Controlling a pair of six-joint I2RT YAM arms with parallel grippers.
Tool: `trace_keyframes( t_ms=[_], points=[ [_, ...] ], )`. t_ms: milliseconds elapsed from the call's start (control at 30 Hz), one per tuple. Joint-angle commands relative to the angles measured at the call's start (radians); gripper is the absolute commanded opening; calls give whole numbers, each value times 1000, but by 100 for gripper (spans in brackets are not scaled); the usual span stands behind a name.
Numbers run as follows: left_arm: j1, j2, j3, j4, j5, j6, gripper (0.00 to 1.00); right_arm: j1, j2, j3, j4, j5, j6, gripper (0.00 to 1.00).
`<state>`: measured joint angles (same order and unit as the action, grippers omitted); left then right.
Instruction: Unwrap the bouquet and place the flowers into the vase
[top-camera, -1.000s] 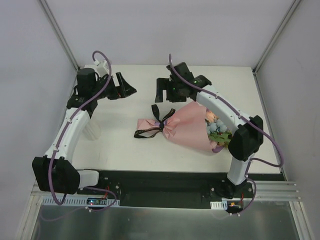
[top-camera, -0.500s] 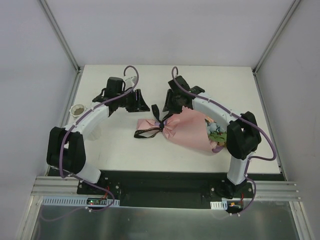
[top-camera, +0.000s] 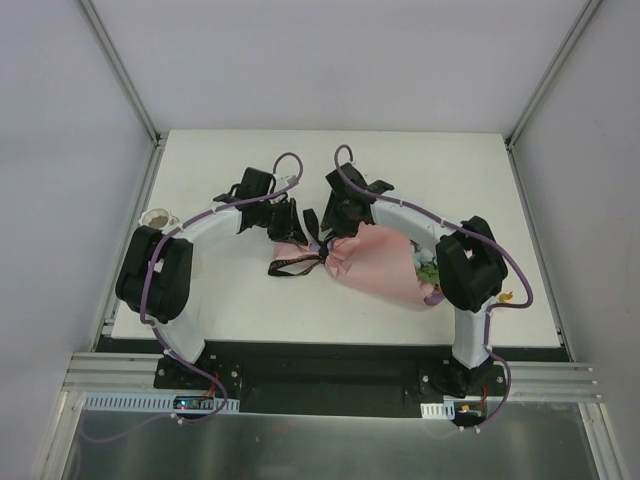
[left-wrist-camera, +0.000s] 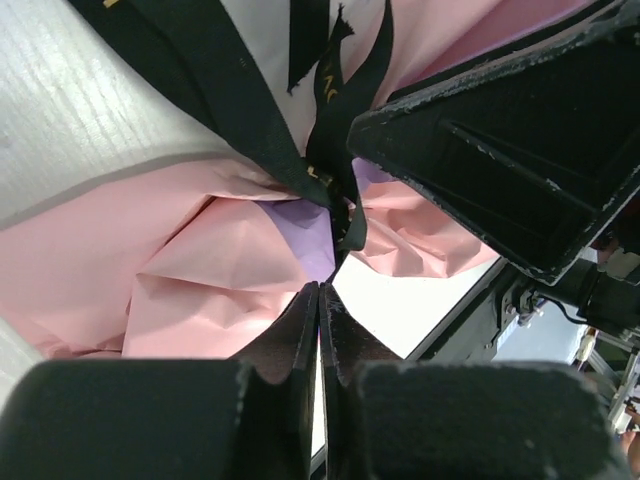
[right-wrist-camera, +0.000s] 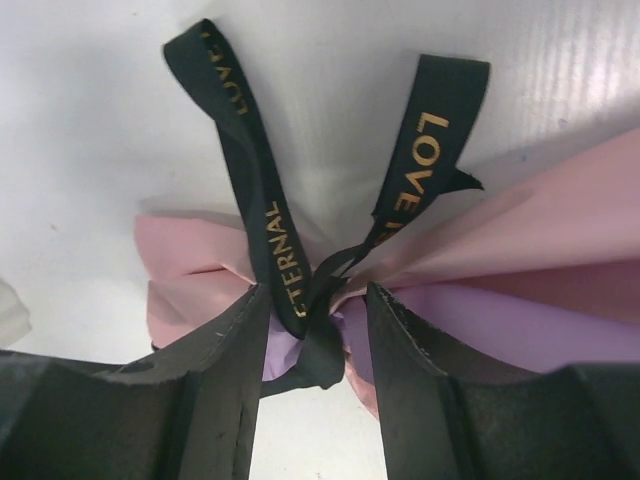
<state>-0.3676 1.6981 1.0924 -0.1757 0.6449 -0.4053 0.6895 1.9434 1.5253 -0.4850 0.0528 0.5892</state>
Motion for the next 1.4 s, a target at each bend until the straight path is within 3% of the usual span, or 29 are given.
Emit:
trace_keyframes(
  t_ms=[0,433,667,933,1000,1367],
  points=[
    [-25,14,57,-59,-37,17,0,28,-14,24,-73,125,99,47],
    [-36,155,106,-122,-50,-10,0,41,31,13,-27,101,218,45],
    [-36,150,112,-127,-62,-9,0,38,55,24,-18,105,216,41],
    [-36,163,113,-134,-68,-4,0,38,71,30,-6,96,207,15],
    [-36,169,116,-139,-74,-3,0,38,55,26,-4,96,195,1],
    [-36,215,147,-171,-74,-7,0,41,-158,-98,154,44,72,1]
  ],
)
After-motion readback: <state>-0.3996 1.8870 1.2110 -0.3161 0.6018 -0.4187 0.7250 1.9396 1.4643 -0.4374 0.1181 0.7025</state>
